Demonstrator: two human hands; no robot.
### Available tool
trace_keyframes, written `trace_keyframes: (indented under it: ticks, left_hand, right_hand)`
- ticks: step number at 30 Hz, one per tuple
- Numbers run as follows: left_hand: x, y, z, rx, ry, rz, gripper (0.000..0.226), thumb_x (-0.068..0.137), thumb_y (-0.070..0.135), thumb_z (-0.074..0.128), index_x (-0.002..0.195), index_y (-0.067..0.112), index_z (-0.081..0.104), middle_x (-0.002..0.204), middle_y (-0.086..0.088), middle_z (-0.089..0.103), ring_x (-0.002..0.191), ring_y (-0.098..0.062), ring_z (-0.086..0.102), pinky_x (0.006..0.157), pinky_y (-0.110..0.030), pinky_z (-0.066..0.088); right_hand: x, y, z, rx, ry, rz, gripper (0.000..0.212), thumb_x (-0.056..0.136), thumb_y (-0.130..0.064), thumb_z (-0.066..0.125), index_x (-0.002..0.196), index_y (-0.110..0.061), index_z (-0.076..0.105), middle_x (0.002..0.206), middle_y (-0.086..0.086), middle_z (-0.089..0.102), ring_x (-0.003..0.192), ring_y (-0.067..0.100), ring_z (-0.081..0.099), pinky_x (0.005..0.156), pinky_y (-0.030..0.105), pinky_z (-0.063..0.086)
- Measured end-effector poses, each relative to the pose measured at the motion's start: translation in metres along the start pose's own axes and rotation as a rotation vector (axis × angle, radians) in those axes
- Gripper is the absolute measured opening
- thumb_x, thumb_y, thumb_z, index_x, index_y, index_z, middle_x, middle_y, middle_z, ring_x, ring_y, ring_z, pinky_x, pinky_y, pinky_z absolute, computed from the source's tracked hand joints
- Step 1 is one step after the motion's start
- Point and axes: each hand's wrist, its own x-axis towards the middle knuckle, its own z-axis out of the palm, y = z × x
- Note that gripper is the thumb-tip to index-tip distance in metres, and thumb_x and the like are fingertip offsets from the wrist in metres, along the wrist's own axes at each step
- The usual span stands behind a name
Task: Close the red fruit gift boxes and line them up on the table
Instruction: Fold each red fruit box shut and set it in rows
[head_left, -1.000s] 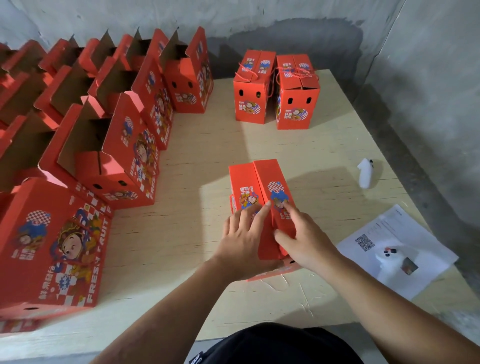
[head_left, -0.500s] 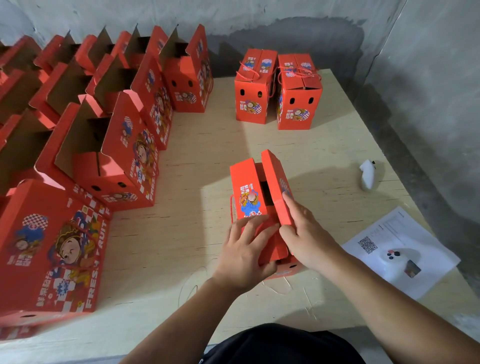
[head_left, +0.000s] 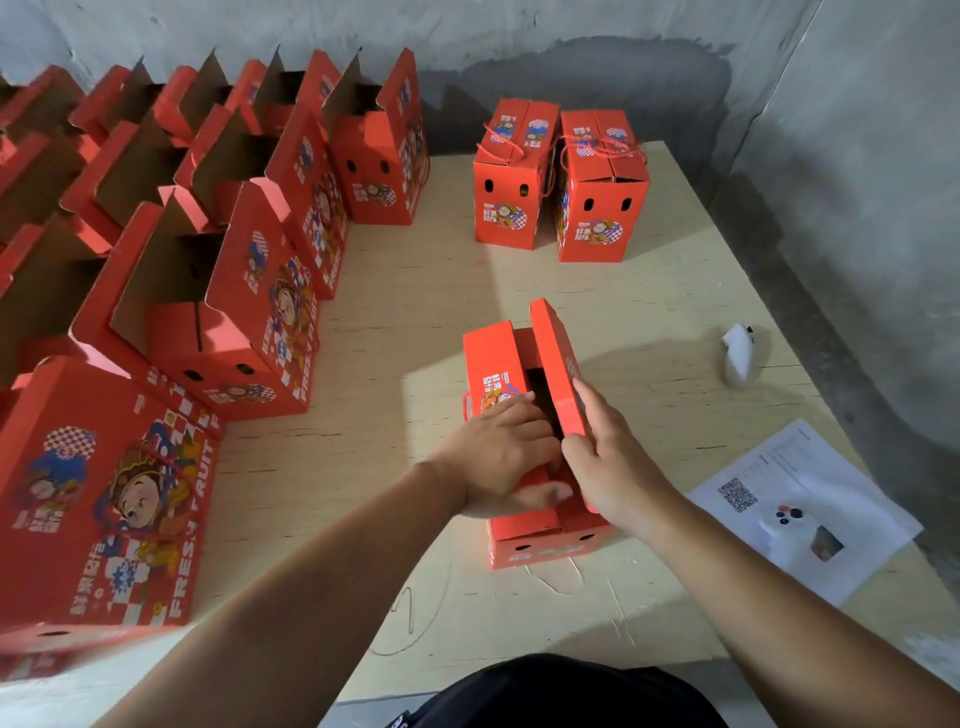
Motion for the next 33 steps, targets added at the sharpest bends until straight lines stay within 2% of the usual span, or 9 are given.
trace_keyframes:
  ticks: [4,7,10,12,15,19,22,27,33]
  left_hand:
    - [0.002,-0.009,0.005,0.048,0.027,0.027,0.031,0.098,0.040,0.065,0.104,0.011,0.071,0.104,-0.005,0.068,0.111,-0.034,0.060,0.103,-0.044,0.046]
    - [0.001,-0.014,0.009,0.004,0.049,0.024,0.027,0.091,0.033,0.072,0.099,0.007,0.072,0.099,-0.009,0.068,0.104,-0.035,0.060,0.099,-0.044,0.048]
    - [0.007,-0.012,0.008,-0.073,0.054,0.010,0.017,0.084,0.022,0.065,0.083,0.006,0.069,0.081,-0.010,0.065,0.086,-0.034,0.058,0.086,-0.044,0.050]
    - [0.011,-0.013,0.006,-0.114,0.056,-0.016,0.019,0.080,0.021,0.059,0.079,0.006,0.069,0.077,-0.012,0.065,0.081,-0.034,0.058,0.082,-0.042,0.050]
    - [0.012,-0.021,0.007,-0.095,0.039,0.002,0.016,0.078,0.019,0.067,0.085,0.006,0.073,0.086,-0.013,0.070,0.088,-0.036,0.061,0.087,-0.042,0.050]
    - [0.008,-0.041,0.010,-0.011,-0.028,-0.077,0.042,0.088,0.036,0.068,0.121,0.011,0.070,0.116,-0.007,0.067,0.125,-0.035,0.052,0.117,-0.045,0.034]
    - [0.015,-0.045,0.008,-0.008,-0.047,-0.097,0.044,0.085,0.042,0.058,0.116,0.013,0.068,0.113,-0.003,0.066,0.121,-0.029,0.051,0.109,-0.037,0.035]
    - [0.031,-0.046,0.004,-0.067,-0.010,-0.109,0.028,0.078,0.031,0.049,0.076,0.011,0.069,0.080,-0.005,0.070,0.093,-0.031,0.056,0.094,-0.036,0.038]
    - [0.025,-0.069,0.008,-0.056,-0.011,-0.071,0.035,0.080,0.026,0.066,0.110,0.007,0.071,0.110,-0.009,0.068,0.118,-0.033,0.055,0.111,-0.046,0.040]
  right_hand:
    - [-0.002,0.004,0.009,-0.081,0.029,-0.023,0.068,0.099,-0.038,0.047,0.158,-0.046,0.013,0.153,-0.008,0.025,0.124,0.021,0.054,0.092,0.033,0.040]
    - [0.004,0.006,0.013,-0.056,0.049,0.035,0.067,0.097,-0.052,0.053,0.155,-0.042,0.020,0.144,-0.002,0.026,0.121,0.020,0.055,0.100,0.034,0.041]
    - [0.026,-0.008,0.014,0.051,0.054,0.105,0.065,0.095,-0.035,0.053,0.152,-0.042,0.022,0.148,-0.004,0.021,0.117,0.019,0.054,0.101,0.032,0.039]
    - [0.041,-0.019,0.014,0.061,0.089,0.126,0.066,0.097,-0.039,0.050,0.155,-0.045,0.019,0.157,0.001,0.017,0.122,0.026,0.054,0.105,0.037,0.039]
    - [0.048,-0.025,0.016,-0.092,0.007,0.100,0.069,0.101,-0.056,0.044,0.157,-0.051,0.004,0.167,0.002,0.000,0.141,0.036,0.042,0.116,0.046,0.035]
    - [0.048,-0.022,0.015,-0.135,0.016,0.093,0.061,0.105,-0.041,0.037,0.157,-0.053,0.007,0.165,0.001,0.003,0.135,0.038,0.048,0.112,0.048,0.040]
    - [0.061,-0.032,0.011,-0.153,0.055,0.090,0.067,0.101,-0.031,0.039,0.156,-0.054,0.008,0.169,0.001,-0.001,0.141,0.038,0.041,0.111,0.050,0.040]
    - [0.081,-0.040,0.016,-0.185,0.064,-0.018,0.062,0.106,-0.033,0.039,0.160,-0.046,0.011,0.171,0.000,0.000,0.151,0.035,0.027,0.118,0.049,0.033]
    - [0.091,-0.034,0.014,-0.240,0.073,0.030,0.059,0.097,-0.030,0.042,0.147,-0.055,0.023,0.152,0.000,0.025,0.128,0.037,0.042,0.104,0.050,0.043]
